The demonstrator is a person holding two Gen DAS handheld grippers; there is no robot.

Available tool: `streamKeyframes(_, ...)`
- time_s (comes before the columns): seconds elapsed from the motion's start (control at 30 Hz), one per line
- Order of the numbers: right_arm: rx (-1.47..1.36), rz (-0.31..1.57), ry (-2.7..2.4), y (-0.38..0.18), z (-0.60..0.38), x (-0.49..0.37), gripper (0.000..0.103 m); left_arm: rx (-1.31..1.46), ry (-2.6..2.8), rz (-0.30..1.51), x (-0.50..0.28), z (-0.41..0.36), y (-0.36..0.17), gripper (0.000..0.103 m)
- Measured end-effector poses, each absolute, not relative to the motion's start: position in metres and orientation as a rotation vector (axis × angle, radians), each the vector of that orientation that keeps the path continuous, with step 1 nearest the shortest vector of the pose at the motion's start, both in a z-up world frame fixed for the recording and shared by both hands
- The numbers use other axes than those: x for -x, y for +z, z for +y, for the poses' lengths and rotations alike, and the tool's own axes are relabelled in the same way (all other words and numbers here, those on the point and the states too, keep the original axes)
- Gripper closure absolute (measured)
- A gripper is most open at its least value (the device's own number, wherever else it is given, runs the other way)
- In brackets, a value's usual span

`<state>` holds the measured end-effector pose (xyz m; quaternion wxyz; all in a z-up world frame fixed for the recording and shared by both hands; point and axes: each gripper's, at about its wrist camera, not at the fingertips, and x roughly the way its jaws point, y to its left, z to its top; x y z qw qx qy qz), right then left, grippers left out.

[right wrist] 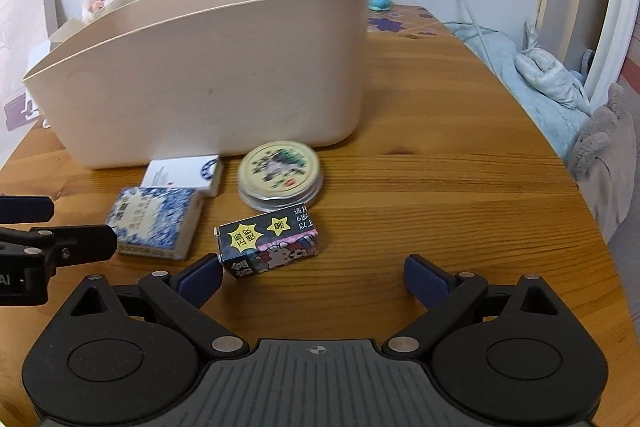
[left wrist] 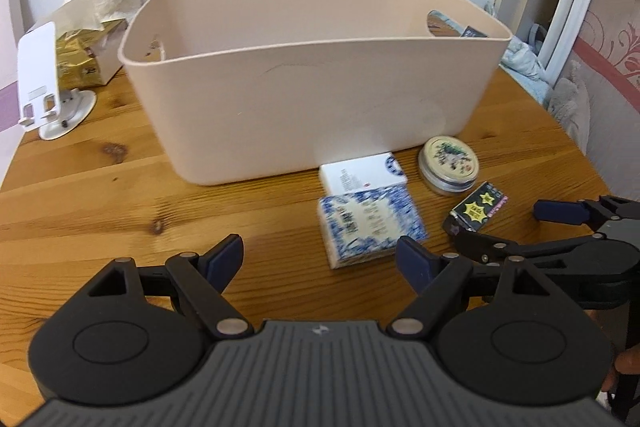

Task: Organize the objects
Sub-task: 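Move the left tool to the blue-and-white box while the right tool approaches the star box, then grasp the blue-and-white box with the left gripper while the right gripper grasps the yellow-star box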

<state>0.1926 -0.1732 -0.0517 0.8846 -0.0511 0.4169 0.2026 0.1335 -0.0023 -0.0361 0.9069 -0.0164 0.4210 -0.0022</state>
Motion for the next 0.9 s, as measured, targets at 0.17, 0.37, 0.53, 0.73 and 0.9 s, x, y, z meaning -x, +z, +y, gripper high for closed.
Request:
streamKeyframes(0.17,0.115,0.861,0.446,-0.052,-0.178,-0.2,0.004,0.081,-0.021,0.867,-0.144,-0.007,-0.035,0.018)
streamKeyframes(0.37,0.14,0.849,0.461,-0.052,-0.177,-0.205,0.003,0.09,-0.032,0.887,-0.16,-0.016,-0.038,0.016)
streamKeyframes(0.53,0.146,0.834,0.468,-0.054,-0.178,-0.209,0.002,0.082,-0.037,0.928,-0.175,-0.025,-0.05,0.016)
streamKeyframes(0.73,0.19,0.812,0.463,-0.055,-0.174,-0.208,0.004,0.039,0.011,0.95,-0.185,-0.031,-0.065,0.016)
streamKeyframes(0.9,0.194,0.798,0.474,-0.054,-0.171,-0.207,0.01,0.007,0.034,0.94,-0.184,-0.034,-0.063,0.028)
